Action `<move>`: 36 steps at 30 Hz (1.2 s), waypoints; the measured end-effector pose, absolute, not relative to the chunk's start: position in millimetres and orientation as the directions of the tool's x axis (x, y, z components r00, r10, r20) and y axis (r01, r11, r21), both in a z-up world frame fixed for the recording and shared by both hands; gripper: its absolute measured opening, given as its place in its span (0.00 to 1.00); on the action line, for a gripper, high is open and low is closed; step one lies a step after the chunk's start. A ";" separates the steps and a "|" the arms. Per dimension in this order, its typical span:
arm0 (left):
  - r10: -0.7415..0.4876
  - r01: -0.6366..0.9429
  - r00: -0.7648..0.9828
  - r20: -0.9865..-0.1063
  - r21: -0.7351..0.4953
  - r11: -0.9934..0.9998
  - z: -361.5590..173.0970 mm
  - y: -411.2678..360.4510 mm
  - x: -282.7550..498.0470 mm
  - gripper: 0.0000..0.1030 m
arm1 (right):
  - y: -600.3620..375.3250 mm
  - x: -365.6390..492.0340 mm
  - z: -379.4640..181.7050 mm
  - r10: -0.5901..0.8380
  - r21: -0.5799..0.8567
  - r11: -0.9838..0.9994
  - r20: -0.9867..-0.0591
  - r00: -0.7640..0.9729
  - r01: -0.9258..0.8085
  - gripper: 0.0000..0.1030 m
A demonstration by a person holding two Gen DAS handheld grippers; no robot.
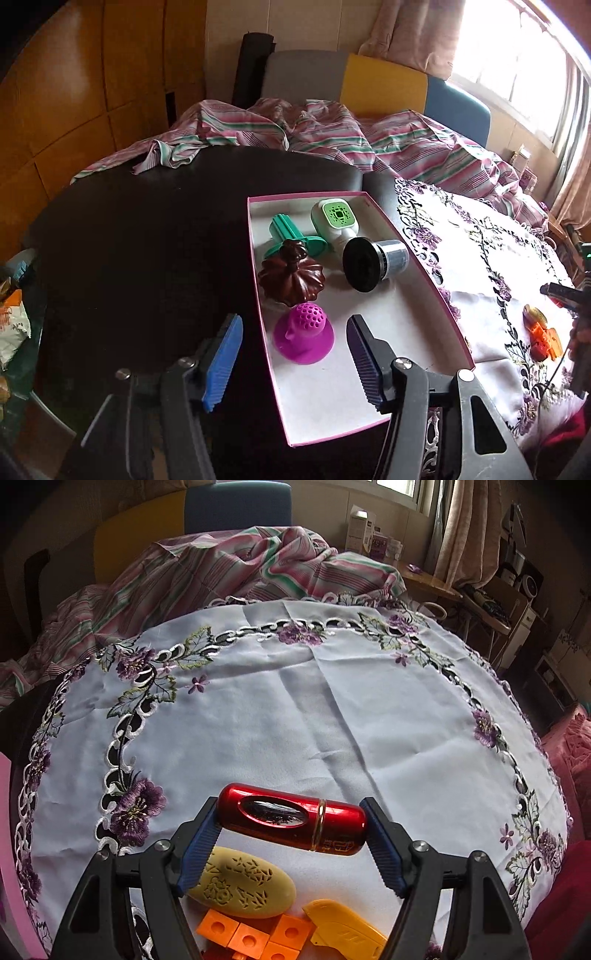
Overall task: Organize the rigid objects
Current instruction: 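Carry the red cylinder into the tray and open the right tool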
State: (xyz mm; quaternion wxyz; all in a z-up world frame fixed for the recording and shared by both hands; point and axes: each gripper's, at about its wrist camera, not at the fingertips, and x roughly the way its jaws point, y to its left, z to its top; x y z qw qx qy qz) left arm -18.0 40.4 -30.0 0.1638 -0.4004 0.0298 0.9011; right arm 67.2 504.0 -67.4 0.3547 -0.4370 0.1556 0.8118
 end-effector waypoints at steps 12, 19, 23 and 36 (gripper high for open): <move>0.274 -0.306 -0.614 -0.740 -0.097 -0.947 -32.3 32.6 -18.4 0.58 | 385.8 35.1 -36.4 0.207 0.059 -0.910 -0.793 -0.573 -0.411 0.74; 0.261 -0.280 -0.609 -0.749 -0.105 -0.954 -37.4 23.8 -19.3 0.58 | 283.4 13.0 -31.8 0.003 0.107 -0.985 -0.782 -0.623 -0.139 0.74; 0.257 -0.265 -0.618 -0.743 -0.111 -0.958 -36.0 17.1 -19.5 0.58 | 235.9 -0.4 -31.2 -0.107 0.141 -0.990 -0.781 -0.615 -0.008 0.74; 0.238 -0.233 -0.631 -0.738 -0.112 -0.966 -33.7 4.8 -20.8 0.58 | 167.3 -63.1 -86.5 -0.219 0.184 -0.975 -0.876 -0.430 0.122 0.74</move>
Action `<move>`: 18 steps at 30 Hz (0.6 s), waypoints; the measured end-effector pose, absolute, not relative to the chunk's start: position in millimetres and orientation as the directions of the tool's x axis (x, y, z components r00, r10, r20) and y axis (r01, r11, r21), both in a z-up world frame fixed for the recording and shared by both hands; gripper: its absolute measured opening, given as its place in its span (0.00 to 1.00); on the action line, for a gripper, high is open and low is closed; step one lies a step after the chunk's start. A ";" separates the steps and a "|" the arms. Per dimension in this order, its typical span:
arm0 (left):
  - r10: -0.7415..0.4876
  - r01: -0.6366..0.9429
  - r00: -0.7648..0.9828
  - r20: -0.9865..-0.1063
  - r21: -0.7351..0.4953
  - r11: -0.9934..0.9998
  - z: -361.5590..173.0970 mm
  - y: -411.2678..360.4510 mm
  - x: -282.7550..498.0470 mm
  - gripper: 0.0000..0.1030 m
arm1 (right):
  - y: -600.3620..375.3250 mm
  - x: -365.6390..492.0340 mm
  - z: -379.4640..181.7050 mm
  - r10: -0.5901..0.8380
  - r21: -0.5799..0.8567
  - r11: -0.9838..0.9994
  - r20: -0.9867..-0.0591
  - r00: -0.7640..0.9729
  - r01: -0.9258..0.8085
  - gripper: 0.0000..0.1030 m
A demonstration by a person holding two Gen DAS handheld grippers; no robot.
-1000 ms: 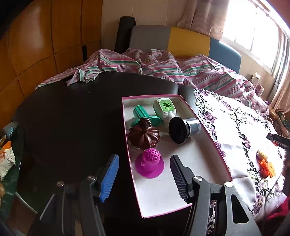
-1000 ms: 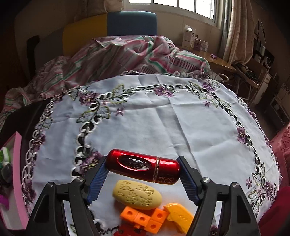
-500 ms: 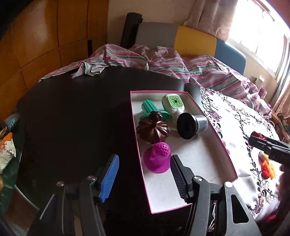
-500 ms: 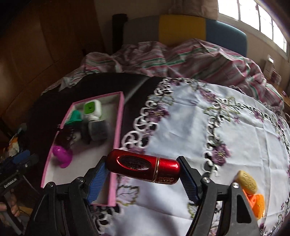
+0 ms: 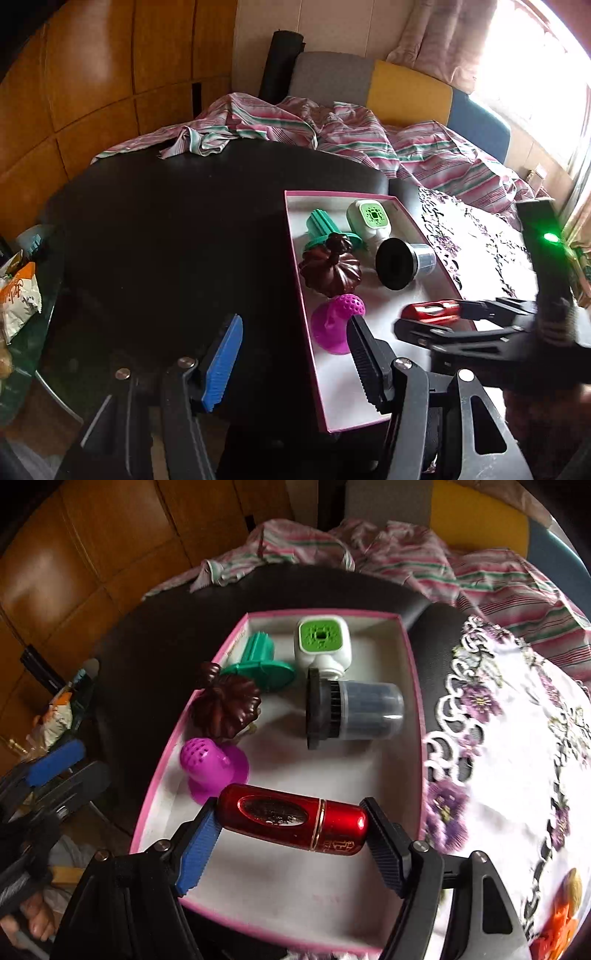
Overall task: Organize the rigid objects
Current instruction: 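Carry the red cylinder into the tray and open the right tool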
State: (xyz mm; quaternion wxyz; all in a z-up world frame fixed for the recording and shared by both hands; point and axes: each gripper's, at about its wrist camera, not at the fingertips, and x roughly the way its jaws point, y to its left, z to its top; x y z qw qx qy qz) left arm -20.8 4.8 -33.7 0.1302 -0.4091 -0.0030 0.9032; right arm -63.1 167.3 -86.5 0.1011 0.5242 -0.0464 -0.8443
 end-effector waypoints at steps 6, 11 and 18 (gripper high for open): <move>0.231 -0.223 -0.626 -0.745 -0.113 -0.968 -35.8 2.4 -22.9 0.58 | 168.7 -83.3 -103.9 -0.164 0.138 -0.986 -0.879 -0.447 0.090 0.74; 0.223 -0.221 -0.631 -0.743 -0.104 -0.970 -34.8 2.9 -22.8 0.58 | 175.3 -80.2 -102.0 -0.197 0.190 -0.980 -0.872 -0.448 0.059 0.75; 0.220 -0.220 -0.643 -0.733 -0.098 -0.970 -30.9 3.4 -20.6 0.61 | 179.7 -54.9 -88.1 -0.222 0.215 -0.974 -0.842 -0.491 0.072 0.80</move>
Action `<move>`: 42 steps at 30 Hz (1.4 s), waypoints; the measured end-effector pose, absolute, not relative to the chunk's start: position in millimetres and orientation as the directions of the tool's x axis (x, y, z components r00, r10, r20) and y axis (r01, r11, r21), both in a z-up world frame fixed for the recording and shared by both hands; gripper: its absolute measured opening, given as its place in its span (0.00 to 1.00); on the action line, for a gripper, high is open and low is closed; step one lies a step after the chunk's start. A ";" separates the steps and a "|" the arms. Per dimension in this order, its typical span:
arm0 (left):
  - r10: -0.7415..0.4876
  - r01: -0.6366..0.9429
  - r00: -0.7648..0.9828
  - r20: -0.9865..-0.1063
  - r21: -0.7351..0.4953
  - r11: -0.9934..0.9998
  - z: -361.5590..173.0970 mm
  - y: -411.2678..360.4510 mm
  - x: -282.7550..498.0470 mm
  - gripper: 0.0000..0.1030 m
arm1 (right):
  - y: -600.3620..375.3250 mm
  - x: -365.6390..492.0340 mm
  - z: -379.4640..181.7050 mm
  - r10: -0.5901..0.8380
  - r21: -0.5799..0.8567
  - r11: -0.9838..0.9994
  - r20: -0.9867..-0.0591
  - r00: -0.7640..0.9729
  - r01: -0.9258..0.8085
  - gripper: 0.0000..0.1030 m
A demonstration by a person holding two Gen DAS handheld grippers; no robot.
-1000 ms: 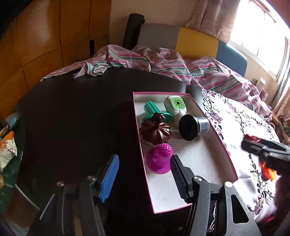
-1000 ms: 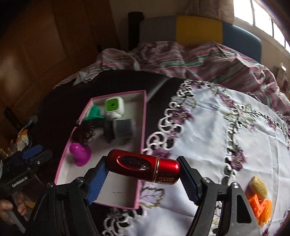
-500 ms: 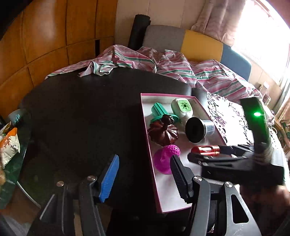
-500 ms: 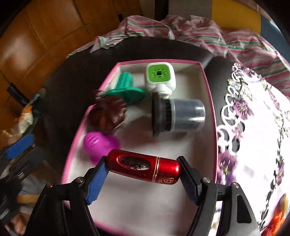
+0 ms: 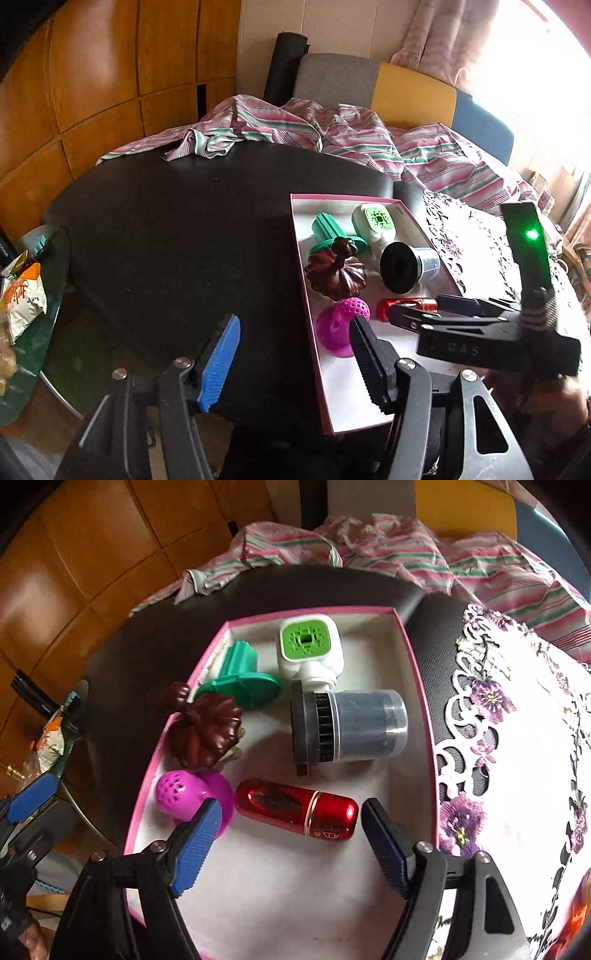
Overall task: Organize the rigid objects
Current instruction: 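Carry the red cylinder into the tray and open the right tool, then move both tools back from the tray toward the remaining toys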
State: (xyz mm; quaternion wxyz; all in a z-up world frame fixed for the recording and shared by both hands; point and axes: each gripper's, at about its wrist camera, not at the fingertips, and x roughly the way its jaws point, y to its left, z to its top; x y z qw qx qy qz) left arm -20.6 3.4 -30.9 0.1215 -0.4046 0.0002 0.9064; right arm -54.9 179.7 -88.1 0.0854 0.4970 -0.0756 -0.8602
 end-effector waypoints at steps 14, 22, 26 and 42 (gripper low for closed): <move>0.228 -0.244 -0.640 -0.734 -0.087 -0.966 -29.3 11.2 -11.2 0.61 | 175.5 -28.2 -69.6 -0.144 0.138 -0.989 -0.811 -0.568 0.054 0.80; 0.238 -0.272 -0.654 -0.718 -0.070 -0.960 -22.2 19.5 -5.4 0.61 | 185.8 -10.3 -51.9 -0.111 0.130 -0.991 -0.780 -0.615 0.014 0.80; 0.242 -0.288 -0.656 -0.715 -0.059 -0.956 -19.7 25.4 -4.2 0.61 | 196.9 -3.6 -45.6 -0.085 0.125 -0.992 -0.774 -0.628 -0.020 0.80; 0.279 -0.354 -0.645 -0.711 -0.045 -0.934 -14.0 52.6 -1.6 0.63 | 249.5 27.0 -25.2 0.040 0.065 -0.989 -0.747 -0.664 -0.133 0.80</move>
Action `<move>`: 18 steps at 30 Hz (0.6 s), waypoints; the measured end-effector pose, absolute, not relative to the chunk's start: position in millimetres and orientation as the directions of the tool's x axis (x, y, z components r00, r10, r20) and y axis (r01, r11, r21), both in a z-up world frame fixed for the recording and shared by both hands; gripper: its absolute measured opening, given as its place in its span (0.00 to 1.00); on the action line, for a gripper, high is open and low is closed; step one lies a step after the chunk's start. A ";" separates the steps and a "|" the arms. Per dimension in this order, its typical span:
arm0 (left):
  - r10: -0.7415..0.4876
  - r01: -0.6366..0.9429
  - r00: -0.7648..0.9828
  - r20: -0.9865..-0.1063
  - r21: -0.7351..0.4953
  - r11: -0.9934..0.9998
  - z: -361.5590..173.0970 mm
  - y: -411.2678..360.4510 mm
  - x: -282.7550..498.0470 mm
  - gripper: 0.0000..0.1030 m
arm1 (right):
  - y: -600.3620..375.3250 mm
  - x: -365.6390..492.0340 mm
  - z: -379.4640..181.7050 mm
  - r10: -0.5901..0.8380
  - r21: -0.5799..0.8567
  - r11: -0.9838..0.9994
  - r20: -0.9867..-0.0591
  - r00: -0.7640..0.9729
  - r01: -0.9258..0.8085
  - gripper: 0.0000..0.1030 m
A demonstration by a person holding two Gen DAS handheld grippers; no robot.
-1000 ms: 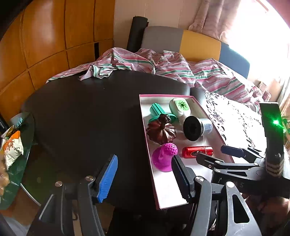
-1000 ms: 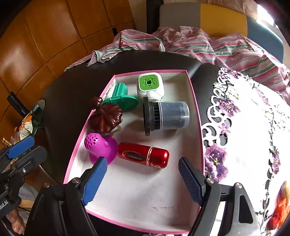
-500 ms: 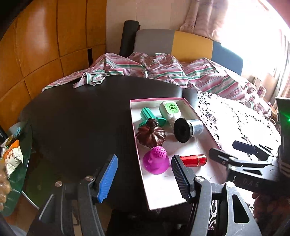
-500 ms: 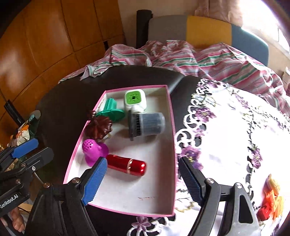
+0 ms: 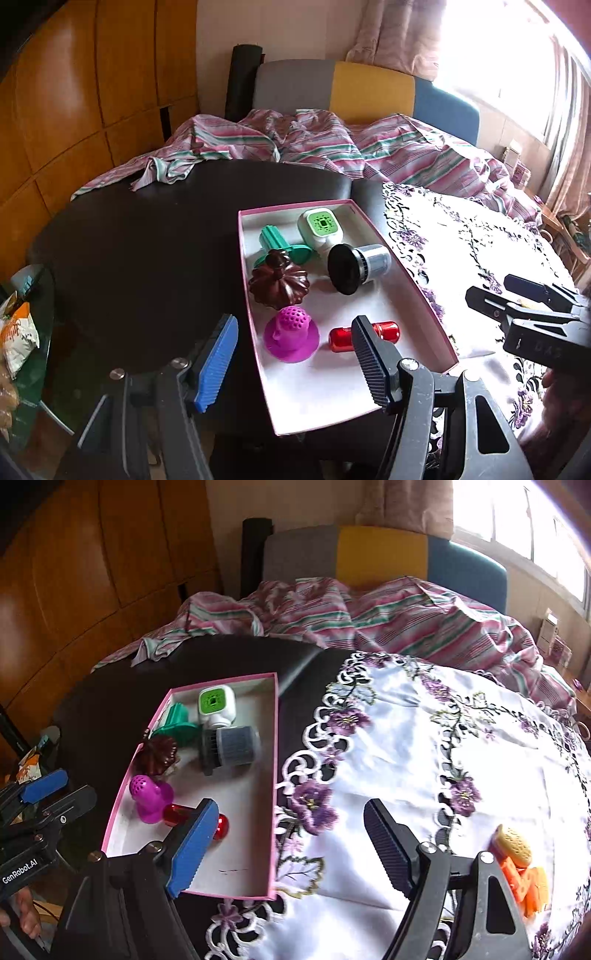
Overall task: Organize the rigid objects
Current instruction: 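Move both tools back from the tray toward the remaining toys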
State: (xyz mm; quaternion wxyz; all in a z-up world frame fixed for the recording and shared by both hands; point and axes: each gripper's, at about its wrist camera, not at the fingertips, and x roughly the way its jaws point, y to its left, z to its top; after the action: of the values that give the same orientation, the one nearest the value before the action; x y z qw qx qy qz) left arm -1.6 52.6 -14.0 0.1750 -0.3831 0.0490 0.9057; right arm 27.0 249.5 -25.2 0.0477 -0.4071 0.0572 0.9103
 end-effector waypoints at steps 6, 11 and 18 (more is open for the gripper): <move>0.302 -0.394 -0.628 -0.717 -0.041 -0.918 -14.2 68.3 -0.4 0.63 | 279.0 40.9 -21.4 0.095 0.047 -0.980 -0.750 -0.654 -0.196 0.80; 0.334 -0.444 -0.618 -0.712 -0.034 -0.895 -11.0 88.9 3.5 0.63 | 314.5 57.4 -18.0 0.158 0.025 -0.963 -0.756 -0.635 -0.269 0.80; 0.366 -0.508 -0.591 -0.719 -0.021 -0.861 -10.2 121.6 8.5 0.63 | 386.5 89.5 -11.0 0.291 -0.019 -0.905 -0.756 -0.587 -0.424 0.80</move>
State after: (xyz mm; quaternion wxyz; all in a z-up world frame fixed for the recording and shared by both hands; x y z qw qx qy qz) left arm 8.5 121.6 -10.2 0.2462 -0.3794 0.0937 0.8870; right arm 89.5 386.5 -11.0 0.2015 -0.4074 0.0816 0.8870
